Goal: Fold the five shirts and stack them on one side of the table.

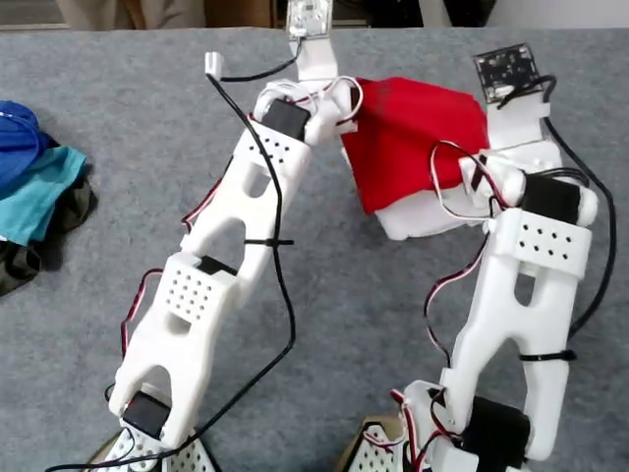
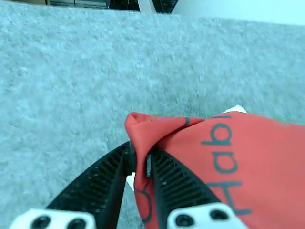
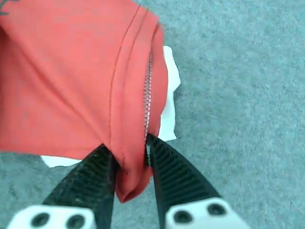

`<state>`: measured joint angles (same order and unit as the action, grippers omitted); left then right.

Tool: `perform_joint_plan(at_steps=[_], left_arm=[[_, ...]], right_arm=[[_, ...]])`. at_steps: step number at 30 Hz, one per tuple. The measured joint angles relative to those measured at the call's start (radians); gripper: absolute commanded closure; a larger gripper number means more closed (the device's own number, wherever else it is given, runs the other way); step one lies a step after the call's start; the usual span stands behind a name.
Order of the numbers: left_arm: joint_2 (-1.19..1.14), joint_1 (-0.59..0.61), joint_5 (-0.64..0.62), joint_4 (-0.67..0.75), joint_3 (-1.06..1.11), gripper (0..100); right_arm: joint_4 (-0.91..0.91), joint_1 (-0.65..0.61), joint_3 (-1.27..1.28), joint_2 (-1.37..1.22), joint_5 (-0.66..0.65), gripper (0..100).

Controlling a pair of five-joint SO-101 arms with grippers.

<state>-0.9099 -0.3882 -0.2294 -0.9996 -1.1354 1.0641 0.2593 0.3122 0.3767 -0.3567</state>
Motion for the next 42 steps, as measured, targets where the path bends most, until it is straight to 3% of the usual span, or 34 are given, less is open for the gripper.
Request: perform_joint_plan(at_steps=[13,20,28,33,37,42], left_arm=[[-0.040,-0.023,-0.002,0.000,-0.012,97],[-0.043,-0.020,0.000,-0.035,-0.012,80],[-0.049,-0.034,-0.006,-0.101,-0.012,80],[-0.049,-0.032,-0.006,-0.101,-0.012,80],[-0.049,-0.032,-0.005,-0.124,-0.012,80],[-0.051,0.012,-0.005,-0.269,-0.110,89]], right_arm=[[-0.048,0.058,0.025,-0.002,-0.052,98.9],[-0.064,0.066,0.066,0.000,-0.055,80.6],[-0.068,0.084,0.064,0.003,-0.095,80.0],[-0.068,0.084,0.064,0.003,-0.095,82.5],[-0.068,0.084,0.064,0.003,-0.110,99.8],[-0.063,0.083,0.064,0.003,-0.114,99.1]])
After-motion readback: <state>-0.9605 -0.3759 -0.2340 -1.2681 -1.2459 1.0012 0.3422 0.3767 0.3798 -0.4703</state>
